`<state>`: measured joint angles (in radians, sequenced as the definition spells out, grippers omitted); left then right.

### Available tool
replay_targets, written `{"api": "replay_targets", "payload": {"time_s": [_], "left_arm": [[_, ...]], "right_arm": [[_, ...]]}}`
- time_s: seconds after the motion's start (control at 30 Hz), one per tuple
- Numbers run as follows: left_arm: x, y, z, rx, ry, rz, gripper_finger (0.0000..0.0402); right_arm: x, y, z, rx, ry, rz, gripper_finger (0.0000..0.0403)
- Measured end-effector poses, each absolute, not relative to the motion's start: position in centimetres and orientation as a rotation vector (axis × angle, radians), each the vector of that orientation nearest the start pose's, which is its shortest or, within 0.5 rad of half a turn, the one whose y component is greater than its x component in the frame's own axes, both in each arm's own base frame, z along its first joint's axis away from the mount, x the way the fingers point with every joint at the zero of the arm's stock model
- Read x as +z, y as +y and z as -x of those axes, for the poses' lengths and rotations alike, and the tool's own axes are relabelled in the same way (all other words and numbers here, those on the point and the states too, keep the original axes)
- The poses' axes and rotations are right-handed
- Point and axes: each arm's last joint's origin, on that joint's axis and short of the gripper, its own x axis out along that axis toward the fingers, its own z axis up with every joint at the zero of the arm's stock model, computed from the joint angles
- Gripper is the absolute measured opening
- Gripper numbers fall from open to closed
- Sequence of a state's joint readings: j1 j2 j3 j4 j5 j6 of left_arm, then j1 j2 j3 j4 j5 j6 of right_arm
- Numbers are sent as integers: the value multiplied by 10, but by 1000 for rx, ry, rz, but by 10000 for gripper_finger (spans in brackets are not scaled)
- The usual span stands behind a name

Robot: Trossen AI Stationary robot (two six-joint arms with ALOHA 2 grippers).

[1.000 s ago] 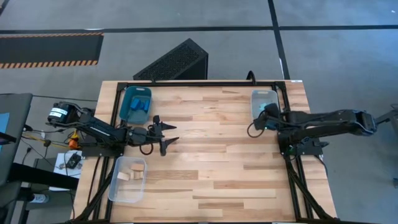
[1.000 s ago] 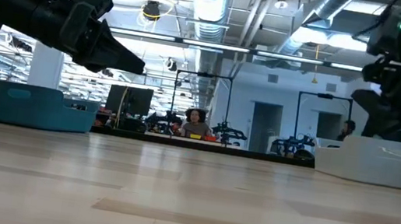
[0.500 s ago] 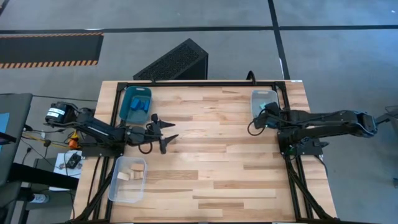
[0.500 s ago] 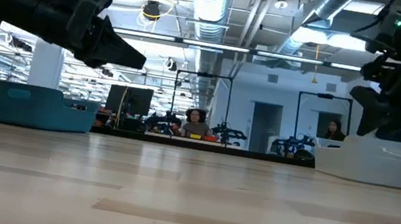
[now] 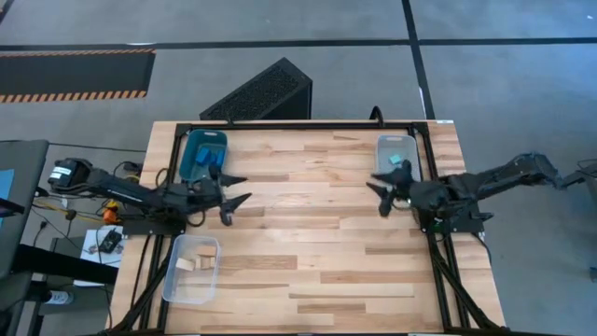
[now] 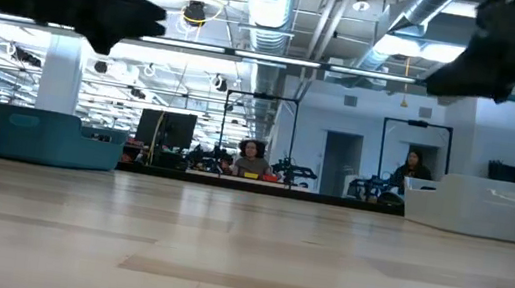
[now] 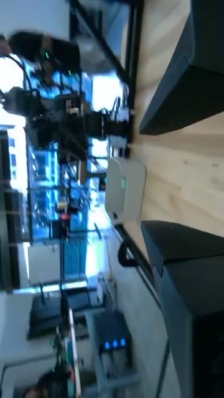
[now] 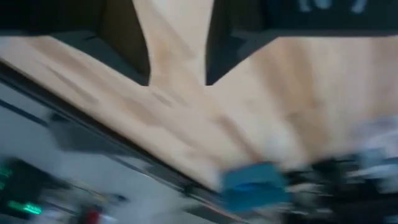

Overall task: Sort & place blocks by color
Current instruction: Return to Home Position

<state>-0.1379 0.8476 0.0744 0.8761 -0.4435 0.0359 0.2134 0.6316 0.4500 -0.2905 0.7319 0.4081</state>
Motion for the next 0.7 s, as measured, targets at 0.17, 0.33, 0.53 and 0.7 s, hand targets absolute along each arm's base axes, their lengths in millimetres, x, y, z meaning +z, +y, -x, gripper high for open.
{"api": "replay_targets", "payload": {"time_s": [0.17,0.33,0.53,0.7], "left_arm": [[176,-8,-141,287,-128,10,170],[184,-8,-135,266,-176,-66,80],[190,-7,-126,247,-215,-68,7],[193,-5,-118,281,-227,-69,15]], "right_arm": [[223,37,-137,-362,225,-100,77],[228,47,-130,-246,93,-24,11],[245,46,-115,-67,-26,13,7],[241,43,-106,9,-91,18,8]]}}
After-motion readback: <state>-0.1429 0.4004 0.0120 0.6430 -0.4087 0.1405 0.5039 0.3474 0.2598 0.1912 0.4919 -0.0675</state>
